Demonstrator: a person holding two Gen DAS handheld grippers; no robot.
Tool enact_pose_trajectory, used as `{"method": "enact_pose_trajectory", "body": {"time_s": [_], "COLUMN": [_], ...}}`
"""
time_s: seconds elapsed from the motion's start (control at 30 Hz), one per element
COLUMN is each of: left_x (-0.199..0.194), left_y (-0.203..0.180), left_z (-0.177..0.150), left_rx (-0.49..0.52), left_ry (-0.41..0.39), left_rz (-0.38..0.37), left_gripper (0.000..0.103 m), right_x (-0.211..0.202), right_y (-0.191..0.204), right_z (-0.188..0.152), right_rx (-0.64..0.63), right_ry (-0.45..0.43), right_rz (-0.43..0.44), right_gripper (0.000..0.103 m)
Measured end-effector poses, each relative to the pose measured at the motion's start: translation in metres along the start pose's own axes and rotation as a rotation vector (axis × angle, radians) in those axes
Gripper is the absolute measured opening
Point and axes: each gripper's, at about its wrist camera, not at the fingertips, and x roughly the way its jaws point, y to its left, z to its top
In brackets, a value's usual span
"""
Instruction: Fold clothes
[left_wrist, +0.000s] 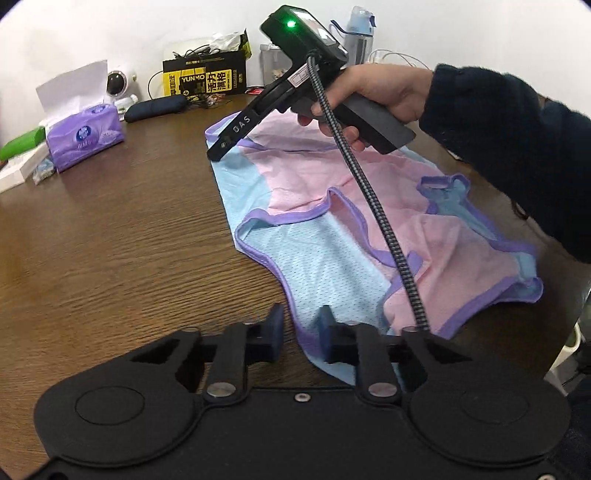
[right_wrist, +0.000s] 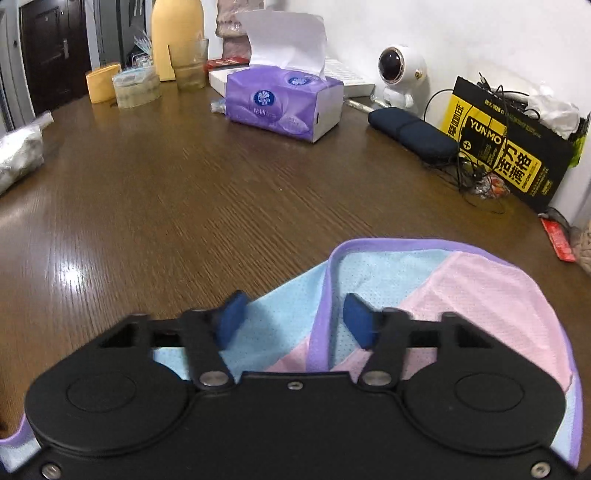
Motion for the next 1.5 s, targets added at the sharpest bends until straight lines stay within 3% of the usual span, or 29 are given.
{"method": "enact_pose_trajectory", "body": {"time_s": [0.07, 0.23, 0.37, 0.43, 0.5, 0.53, 0.57, 0.6, 0.63, 0.67, 0.73, 0.77, 0.83, 0.97, 1.07, 1.17, 1.23, 1.33, 1.4, 1.43, 1.47, 1.5], "left_x": [0.002, -0.001, -0.005, 0.003, 0.012, 0.014, 0.015, 0.012, 0.008, 0.0, -0.012, -0.016, -0.009, 0.022, 0.025, 0.031, 0.035, 0.038, 0.041, 0.041, 0.041, 0.04], "left_y": [0.002, -0.002, -0.031, -0.051, -0.064, -0.063, -0.06, -0.056, -0.052, -0.046, -0.037, -0.031, -0.023, -0.018, -0.016, -0.008, 0.001, 0.008, 0.014, 0.015, 0.016, 0.017], "left_z": [0.004, 0.02, 0.03, 0.033, 0.036, 0.037, 0.038, 0.038, 0.038, 0.036, 0.031, 0.026, 0.02, 0.019, 0.018, 0.019, 0.021, 0.021, 0.021, 0.021, 0.02, 0.019], "left_rx": [-0.033, -0.098, -0.057, -0.026, -0.026, -0.053, -0.079, -0.101, -0.115, -0.13, -0.14, -0.129, -0.125, -0.175, -0.143, -0.158, -0.201, -0.257, -0.299, -0.318, -0.337, -0.352], "left_ry": [0.015, 0.01, -0.036, -0.019, 0.019, 0.052, 0.072, 0.067, 0.048, 0.012, -0.061, -0.106, -0.117, -0.024, -0.02, -0.002, 0.036, 0.065, 0.072, 0.072, 0.073, 0.07], "left_rz": [-0.007, -0.087, -0.236, -0.286, -0.307, -0.306, -0.31, -0.321, -0.322, -0.308, -0.238, -0.181, -0.138, -0.15, -0.174, -0.213, -0.283, -0.345, -0.364, -0.362, -0.36, -0.359], "left_gripper": [0.012, 0.006, 0.004, 0.005, 0.006, 0.008, 0.01, 0.018, 0.034, 0.045, 0.078, 0.08, 0.08, 0.072, 0.066, 0.048, 0.028, 0.018, 0.012, 0.009, 0.007, 0.004], "right_x": [-0.006, -0.033, -0.062, -0.077, -0.092, -0.099, -0.102, -0.103, -0.109, -0.117, -0.131, -0.131, -0.124, -0.087, -0.051, -0.025, -0.014, 0.005, 0.012, 0.013, 0.013, 0.011], "right_y": [-0.003, -0.024, -0.049, -0.061, -0.073, -0.079, -0.083, -0.086, -0.086, -0.086, -0.082, -0.08, -0.074, -0.071, -0.071, -0.074, -0.078, -0.083, -0.091, -0.094, -0.095, -0.098], "right_z": [-0.001, -0.019, -0.044, -0.057, -0.069, -0.075, -0.077, -0.075, -0.074, -0.071, -0.059, -0.053, -0.041, -0.022, -0.01, -0.003, 0.0, 0.001, 0.0, 0.001, 0.003, 0.003], "right_rx": [0.024, 0.098, 0.169, 0.205, 0.24, 0.258, 0.267, 0.271, 0.273, 0.27, 0.244, 0.222, 0.173, 0.097, 0.048, 0.022, 0.016, 0.018, 0.061, 0.079, 0.094, 0.11], "right_ry": [-0.013, -0.033, -0.034, -0.035, -0.036, -0.036, -0.053, -0.079, -0.107, -0.131, -0.169, -0.179, -0.184, -0.154, -0.115, -0.091, -0.083, -0.06, -0.055, -0.056, -0.057, -0.065], "right_rz": [-0.023, -0.09, -0.142, -0.168, -0.194, -0.207, -0.217, -0.225, -0.227, -0.224, -0.222, -0.221, -0.217, -0.216, -0.217, -0.217, -0.216, -0.214, -0.174, -0.163, -0.16, -0.168], "right_gripper": [0.005, 0.005, 0.005, 0.007, 0.032, 0.036, 0.048, 0.068, 0.075, 0.077, 0.077, 0.077, 0.077, 0.075, 0.073, 0.073, 0.073, 0.068, 0.038, 0.031, 0.011, 0.005]}}
